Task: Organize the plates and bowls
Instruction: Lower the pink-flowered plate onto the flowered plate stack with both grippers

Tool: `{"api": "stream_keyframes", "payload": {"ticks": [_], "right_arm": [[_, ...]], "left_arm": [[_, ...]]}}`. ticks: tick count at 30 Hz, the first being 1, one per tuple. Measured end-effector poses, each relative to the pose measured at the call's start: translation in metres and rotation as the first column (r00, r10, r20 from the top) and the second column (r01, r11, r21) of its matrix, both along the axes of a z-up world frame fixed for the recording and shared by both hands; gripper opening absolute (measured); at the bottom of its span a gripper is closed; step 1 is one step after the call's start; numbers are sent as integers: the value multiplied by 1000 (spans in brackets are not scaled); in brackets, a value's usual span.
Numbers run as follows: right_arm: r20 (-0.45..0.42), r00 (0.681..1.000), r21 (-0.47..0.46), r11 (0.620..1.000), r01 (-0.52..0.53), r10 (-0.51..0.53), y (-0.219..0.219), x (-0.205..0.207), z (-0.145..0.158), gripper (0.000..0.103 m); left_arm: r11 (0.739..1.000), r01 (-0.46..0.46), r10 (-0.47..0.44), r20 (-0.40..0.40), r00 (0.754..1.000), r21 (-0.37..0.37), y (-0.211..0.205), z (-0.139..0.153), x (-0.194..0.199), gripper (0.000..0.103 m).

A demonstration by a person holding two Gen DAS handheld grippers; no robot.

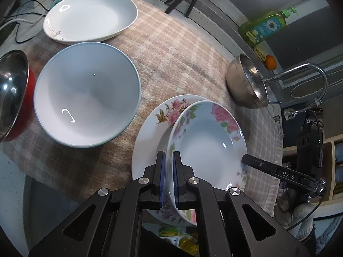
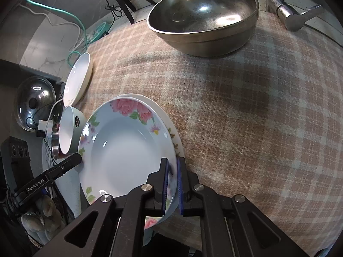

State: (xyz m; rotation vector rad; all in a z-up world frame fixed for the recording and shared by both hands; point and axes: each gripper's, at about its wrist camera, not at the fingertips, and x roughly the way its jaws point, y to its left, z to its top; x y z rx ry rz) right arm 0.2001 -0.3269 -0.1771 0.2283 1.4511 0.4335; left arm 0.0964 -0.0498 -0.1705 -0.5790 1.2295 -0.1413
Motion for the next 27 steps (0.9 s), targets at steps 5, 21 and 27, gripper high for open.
{"api": "stream_keyframes", "payload": {"ticks": [5,21,27], "right_arm": [[1,1000,-8,1000,-12,12,6,0,-3,8],[2,1000,-19,1000,-24,24,10,3,-7,8],[1,999,-18,999,-34,34,11,2,-8,8]], "left_arm": [[1000,-6,6,-3,1000,9,2,-2,-1,5],[1000,-9,9,-16,1000,29,1,-9,1,5],[999,-4,5,-23,1000,41,1,-11,3,5]]}}
